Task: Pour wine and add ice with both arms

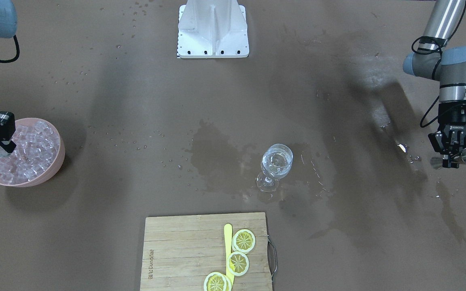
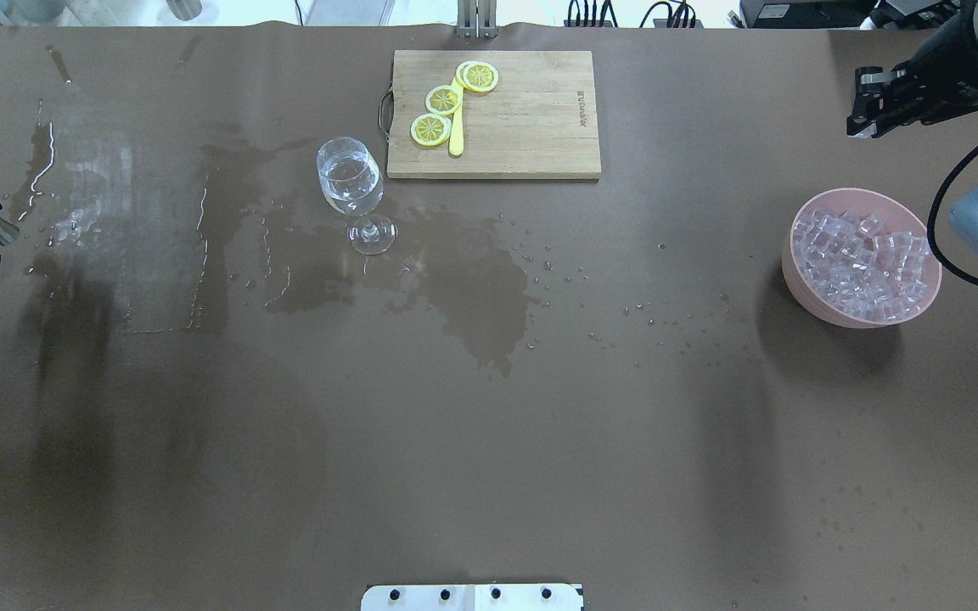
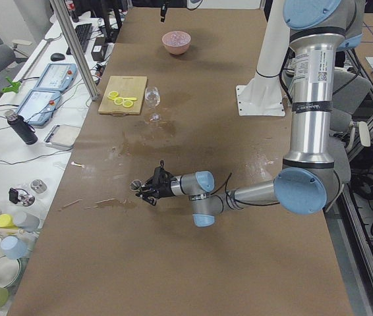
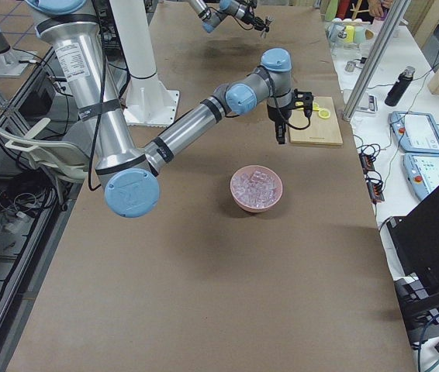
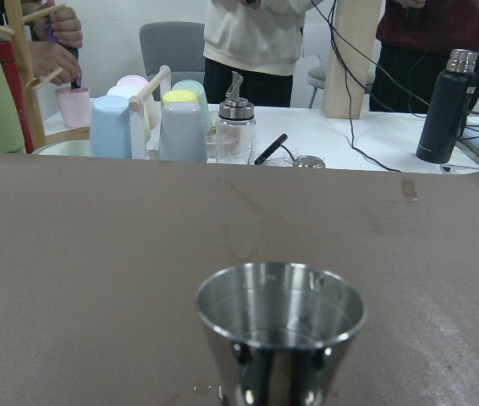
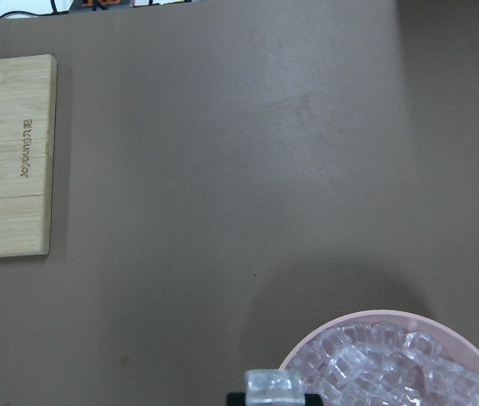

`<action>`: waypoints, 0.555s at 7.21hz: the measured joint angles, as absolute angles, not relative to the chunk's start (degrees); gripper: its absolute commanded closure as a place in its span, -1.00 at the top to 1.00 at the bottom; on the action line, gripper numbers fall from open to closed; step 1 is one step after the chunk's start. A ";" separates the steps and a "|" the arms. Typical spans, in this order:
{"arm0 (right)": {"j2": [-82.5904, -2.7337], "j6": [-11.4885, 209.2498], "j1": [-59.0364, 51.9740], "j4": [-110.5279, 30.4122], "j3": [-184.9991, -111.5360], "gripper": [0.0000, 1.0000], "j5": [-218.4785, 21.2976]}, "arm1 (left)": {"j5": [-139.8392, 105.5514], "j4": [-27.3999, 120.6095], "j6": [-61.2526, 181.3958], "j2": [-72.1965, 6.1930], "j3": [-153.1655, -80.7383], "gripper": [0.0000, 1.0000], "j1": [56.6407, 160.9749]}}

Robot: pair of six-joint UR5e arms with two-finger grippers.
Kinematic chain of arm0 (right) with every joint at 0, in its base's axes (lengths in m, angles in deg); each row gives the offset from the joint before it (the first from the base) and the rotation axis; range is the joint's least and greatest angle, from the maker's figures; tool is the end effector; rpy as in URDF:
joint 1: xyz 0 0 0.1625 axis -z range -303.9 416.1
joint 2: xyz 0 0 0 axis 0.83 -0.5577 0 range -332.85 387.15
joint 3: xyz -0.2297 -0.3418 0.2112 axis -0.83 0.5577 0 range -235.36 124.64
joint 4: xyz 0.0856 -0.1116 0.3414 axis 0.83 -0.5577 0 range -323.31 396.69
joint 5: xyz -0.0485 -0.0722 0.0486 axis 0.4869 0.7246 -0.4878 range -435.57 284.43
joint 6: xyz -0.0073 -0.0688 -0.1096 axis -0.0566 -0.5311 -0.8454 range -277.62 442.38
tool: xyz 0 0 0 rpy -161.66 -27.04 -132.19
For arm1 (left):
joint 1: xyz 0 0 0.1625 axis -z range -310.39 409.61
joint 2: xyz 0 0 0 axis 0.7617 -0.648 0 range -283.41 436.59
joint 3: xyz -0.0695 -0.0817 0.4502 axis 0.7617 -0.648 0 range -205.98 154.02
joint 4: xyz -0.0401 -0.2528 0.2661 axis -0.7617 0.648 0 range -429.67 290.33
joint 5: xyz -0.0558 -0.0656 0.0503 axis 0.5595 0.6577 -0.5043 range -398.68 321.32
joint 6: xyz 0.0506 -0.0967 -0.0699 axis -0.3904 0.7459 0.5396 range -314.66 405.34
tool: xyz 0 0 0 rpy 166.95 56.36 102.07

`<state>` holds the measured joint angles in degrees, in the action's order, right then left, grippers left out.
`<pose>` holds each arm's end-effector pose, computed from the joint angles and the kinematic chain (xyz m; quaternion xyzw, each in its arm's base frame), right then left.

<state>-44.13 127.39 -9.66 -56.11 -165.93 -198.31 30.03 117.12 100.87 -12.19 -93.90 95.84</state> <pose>-0.1723 -0.5365 0.4112 0.0951 -0.3910 0.0774 0.9122 0.1815 -0.4501 0.7001 0.4935 0.3523 -0.1906 0.7720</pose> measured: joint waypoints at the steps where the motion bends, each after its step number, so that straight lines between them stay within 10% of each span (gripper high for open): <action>1: -44.07 127.43 -9.67 -57.06 -166.59 -1.00 -198.25 | 30.22 116.03 99.86 -12.23 -95.62 -0.49 95.84; 4: -44.85 127.39 -9.78 -60.51 -170.58 -1.00 -198.21 | 32.38 105.33 97.58 -11.73 -105.87 -0.49 96.29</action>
<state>-44.85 127.39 -9.78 -60.51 -170.58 -198.21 32.38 105.33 97.58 -11.73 -105.87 96.29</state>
